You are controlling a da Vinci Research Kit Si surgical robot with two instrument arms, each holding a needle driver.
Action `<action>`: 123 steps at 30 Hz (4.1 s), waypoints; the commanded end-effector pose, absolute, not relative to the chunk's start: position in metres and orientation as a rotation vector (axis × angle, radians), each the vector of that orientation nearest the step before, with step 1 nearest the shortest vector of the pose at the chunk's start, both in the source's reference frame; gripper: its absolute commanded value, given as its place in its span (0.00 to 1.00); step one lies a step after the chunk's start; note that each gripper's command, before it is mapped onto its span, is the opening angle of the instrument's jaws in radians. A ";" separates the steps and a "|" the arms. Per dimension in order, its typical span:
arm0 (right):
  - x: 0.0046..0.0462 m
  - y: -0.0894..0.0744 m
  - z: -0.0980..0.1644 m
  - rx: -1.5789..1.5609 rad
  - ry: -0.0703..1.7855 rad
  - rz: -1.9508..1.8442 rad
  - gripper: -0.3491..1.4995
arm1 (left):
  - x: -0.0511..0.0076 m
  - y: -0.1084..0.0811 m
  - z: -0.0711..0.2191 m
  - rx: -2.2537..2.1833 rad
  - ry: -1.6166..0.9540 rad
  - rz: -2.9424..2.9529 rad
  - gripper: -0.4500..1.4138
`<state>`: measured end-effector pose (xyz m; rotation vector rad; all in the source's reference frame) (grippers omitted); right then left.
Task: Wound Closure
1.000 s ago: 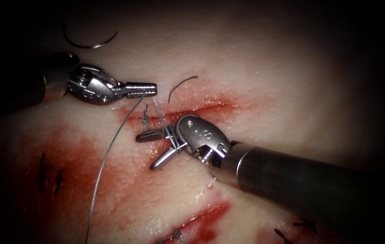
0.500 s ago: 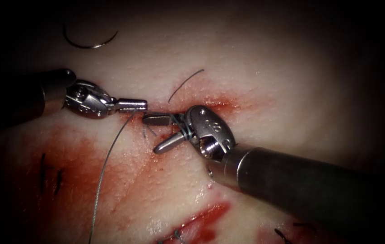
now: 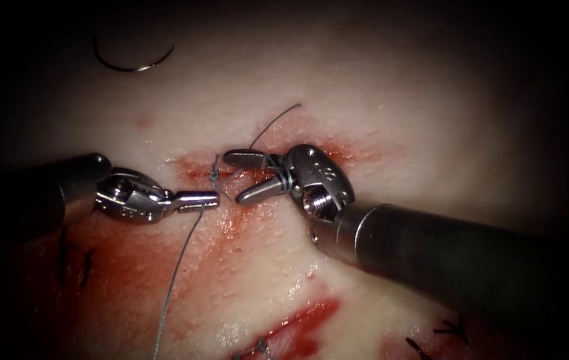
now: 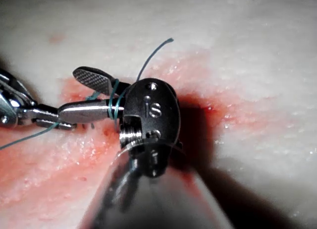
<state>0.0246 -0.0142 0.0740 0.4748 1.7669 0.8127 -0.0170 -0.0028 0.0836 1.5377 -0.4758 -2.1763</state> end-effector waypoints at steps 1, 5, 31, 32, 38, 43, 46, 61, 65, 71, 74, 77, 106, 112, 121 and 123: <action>0.0251 -0.014 0.075 0.429 1.757 0.838 0.80 | -0.0180 -0.003 0.084 1.533 -0.484 -2.184 0.00; 0.0246 -0.014 0.075 0.379 1.708 0.905 0.78 | -0.0200 -0.003 0.083 1.516 -0.498 -2.217 0.00; 0.0209 -0.014 0.079 0.294 1.469 1.252 0.73 | -0.0261 0.000 0.080 1.565 -0.469 -2.262 0.00; 0.0209 -0.014 0.079 0.294 1.469 1.252 0.73 | -0.0261 0.000 0.080 1.565 -0.469 -2.262 0.00; 0.0213 -0.013 0.079 0.289 1.469 1.253 0.73 | -0.0260 0.001 0.080 1.579 -0.465 -2.261 0.00; 0.0215 -0.012 0.079 0.286 1.497 1.252 0.73 | -0.0259 0.001 0.080 1.587 -0.463 -2.261 0.00; 0.0217 -0.012 0.079 0.285 1.496 1.255 0.73 | -0.0258 0.002 0.080 1.596 -0.460 -2.258 0.00; 0.0235 -0.011 0.079 0.283 1.519 1.242 0.00 | -0.0253 0.002 0.079 1.599 -0.458 -2.261 0.00; 0.0241 -0.011 0.078 0.220 1.465 1.207 0.00 | -0.0250 0.002 0.079 1.598 -0.461 -2.263 0.00; 0.0259 -0.012 0.077 0.124 1.407 1.132 0.00 | -0.0235 0.003 0.079 1.582 -0.478 -2.287 0.00; 0.0267 -0.013 0.076 0.058 1.349 1.038 0.00 | -0.0223 0.003 0.079 1.576 -0.477 -2.314 0.00; 0.0271 -0.014 0.075 -0.029 1.329 0.930 0.00 | -0.0211 0.003 0.078 1.568 -0.474 -2.351 0.00; 0.0318 -0.020 0.074 -0.249 1.007 0.370 0.00 | -0.0156 0.022 0.075 1.547 -0.728 -2.644 0.00; 0.0316 -0.021 0.074 -0.252 0.989 0.354 0.00 | -0.0153 0.026 0.075 1.557 -0.760 -2.674 0.00; 0.0308 -0.023 0.074 -0.280 0.895 0.324 0.00 | -0.0153 0.028 0.076 1.554 -0.769 -2.694 0.00; 0.0307 -0.023 0.074 -0.279 0.897 0.321 0.00 | -0.0154 0.028 0.076 1.552 -0.771 -2.697 0.00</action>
